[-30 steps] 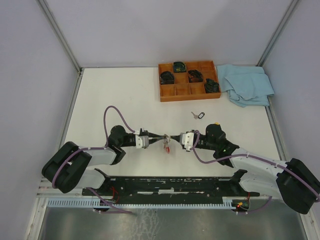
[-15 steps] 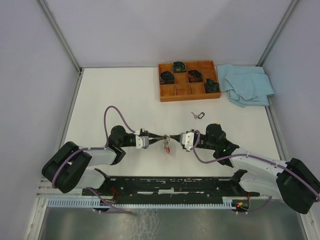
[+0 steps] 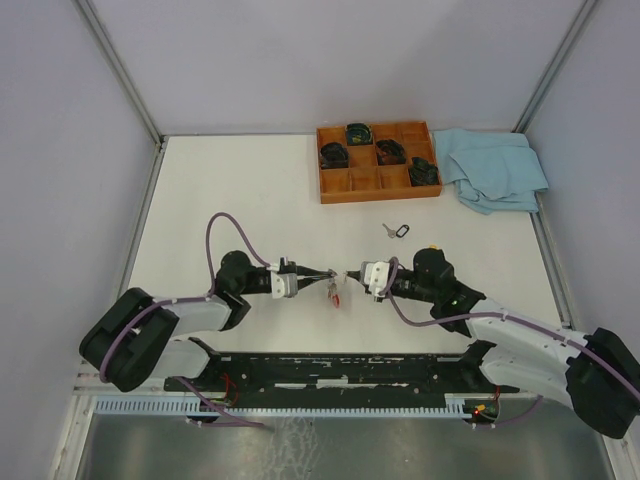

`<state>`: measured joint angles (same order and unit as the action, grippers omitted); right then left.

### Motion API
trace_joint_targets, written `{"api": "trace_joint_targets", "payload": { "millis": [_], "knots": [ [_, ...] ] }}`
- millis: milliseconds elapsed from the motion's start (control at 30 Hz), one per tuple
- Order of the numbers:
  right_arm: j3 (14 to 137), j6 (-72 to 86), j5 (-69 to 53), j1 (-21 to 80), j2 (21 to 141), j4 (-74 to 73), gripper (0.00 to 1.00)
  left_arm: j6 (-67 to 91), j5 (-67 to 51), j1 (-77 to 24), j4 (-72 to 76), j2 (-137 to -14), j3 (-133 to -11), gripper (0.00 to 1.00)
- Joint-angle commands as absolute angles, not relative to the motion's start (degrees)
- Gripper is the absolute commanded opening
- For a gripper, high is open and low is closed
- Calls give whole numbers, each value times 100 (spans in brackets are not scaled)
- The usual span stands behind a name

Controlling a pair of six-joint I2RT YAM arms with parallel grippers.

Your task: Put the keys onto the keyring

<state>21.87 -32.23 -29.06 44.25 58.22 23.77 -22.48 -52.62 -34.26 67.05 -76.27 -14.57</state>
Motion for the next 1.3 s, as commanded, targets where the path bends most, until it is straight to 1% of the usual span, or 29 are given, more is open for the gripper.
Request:
{"api": "trace_joint_targets", "payload": {
  "millis": [0, 100, 233, 367, 500, 633, 700, 767, 933, 1000, 1067, 1100, 1200, 1267],
  "knots": [
    [2512, -2415, -2335, 4456, 5535, 1938, 1, -2976, -5184, -3451, 6253, -7206, -1561, 3],
    [2525, -1683, -2000, 4464, 5385, 1685, 1, -3402, -5136, -3454, 5837, -6990, -1571, 3],
    [2862, -613, -1264, 4465, 5257, 568, 1, -3849, -5045, -3454, 5383, -6719, -1582, 3],
    [3096, -91, -803, 4465, 5337, -249, 1, -4163, -4982, -3458, 5228, -6598, -1564, 3],
    [2998, -275, -902, 4465, 5464, -222, 1, -4380, -4934, -3456, 5355, -6537, -1459, 3],
    [2826, -896, -1350, 4465, 5545, 207, 1, -4798, -4872, -3454, 5403, -6458, -1330, 3],
    [2746, -1092, -1353, 4466, 5582, 384, 1, -4964, -4849, -3454, 5297, -6426, -1335, 3],
    [2881, -955, -1037, 4465, 5752, 179, 1, -4942, -4801, -3454, 5291, -6438, -1341, 3],
    [3743, -315, -402, 4465, 6412, -1173, 1, -4552, -4761, -3456, 5547, -6580, -1345, 3],
    [3824, -312, -384, 4465, 6520, -1223, 1, -4470, -4771, -3454, 5613, -6625, -1353, 3],
    [3979, 92, 59, 4466, 6665, -1245, 1, -4447, -4777, -3454, 5618, -6644, -1371, 3],
    [4168, 346, 347, 4457, 6815, -1368, 1, -4441, -4769, -3454, 5616, -6644, -1371, 3],
    [4746, 408, 515, 4456, 7529, -2091, 1, -4398, -4725, -3454, 5618, -6608, -1371, 3],
    [5118, 468, 671, 4448, 8077, -2444, 3, -4380, -4724, -3451, 5612, -6580, -1364, 3]
  ]
}}
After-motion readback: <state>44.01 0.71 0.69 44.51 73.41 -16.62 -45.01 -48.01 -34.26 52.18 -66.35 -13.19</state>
